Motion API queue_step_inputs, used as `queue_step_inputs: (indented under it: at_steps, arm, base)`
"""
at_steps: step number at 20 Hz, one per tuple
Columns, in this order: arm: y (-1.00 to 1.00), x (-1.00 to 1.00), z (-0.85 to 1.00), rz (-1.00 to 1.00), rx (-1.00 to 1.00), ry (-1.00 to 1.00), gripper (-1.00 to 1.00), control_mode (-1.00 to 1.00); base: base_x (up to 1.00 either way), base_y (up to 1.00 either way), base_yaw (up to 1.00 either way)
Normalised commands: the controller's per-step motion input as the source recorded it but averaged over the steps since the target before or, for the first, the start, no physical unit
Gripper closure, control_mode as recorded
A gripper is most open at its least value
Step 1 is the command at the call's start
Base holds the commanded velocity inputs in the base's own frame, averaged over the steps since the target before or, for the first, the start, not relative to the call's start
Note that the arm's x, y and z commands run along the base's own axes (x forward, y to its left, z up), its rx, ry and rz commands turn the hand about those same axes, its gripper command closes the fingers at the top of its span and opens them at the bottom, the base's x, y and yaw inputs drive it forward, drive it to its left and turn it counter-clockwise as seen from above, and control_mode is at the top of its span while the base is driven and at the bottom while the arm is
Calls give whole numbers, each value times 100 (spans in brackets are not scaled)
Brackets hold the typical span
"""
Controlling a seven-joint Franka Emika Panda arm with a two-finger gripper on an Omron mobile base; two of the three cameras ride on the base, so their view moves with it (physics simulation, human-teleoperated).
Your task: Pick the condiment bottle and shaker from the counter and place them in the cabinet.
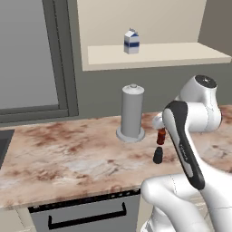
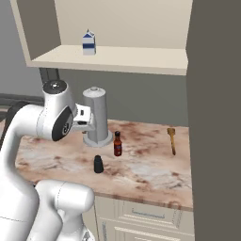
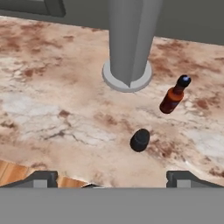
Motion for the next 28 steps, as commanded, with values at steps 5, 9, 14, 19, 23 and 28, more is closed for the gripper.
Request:
queue_step_inputs:
  at_steps: [5,9,14,19,23,28]
  arm:
    - [-7,-8,-28,9,-3,0,-100,-100]
    - [-12,0,-28,10,-4,0,-100,-100]
    - [-19,0,-29,11,-4,0,-100,-100]
    - [-30,0,-28,17,0,0,-100,-100]
    - [-30,0,-19,25,0,0,-100,-100]
    - [-24,4,-15,29,0,0,-100,-100]
  base:
    - [0,0,0]
    - [0,0,0]
    - [0,0,0]
    - [0,0,0]
    - [0,0,0]
    - [0,0,0]
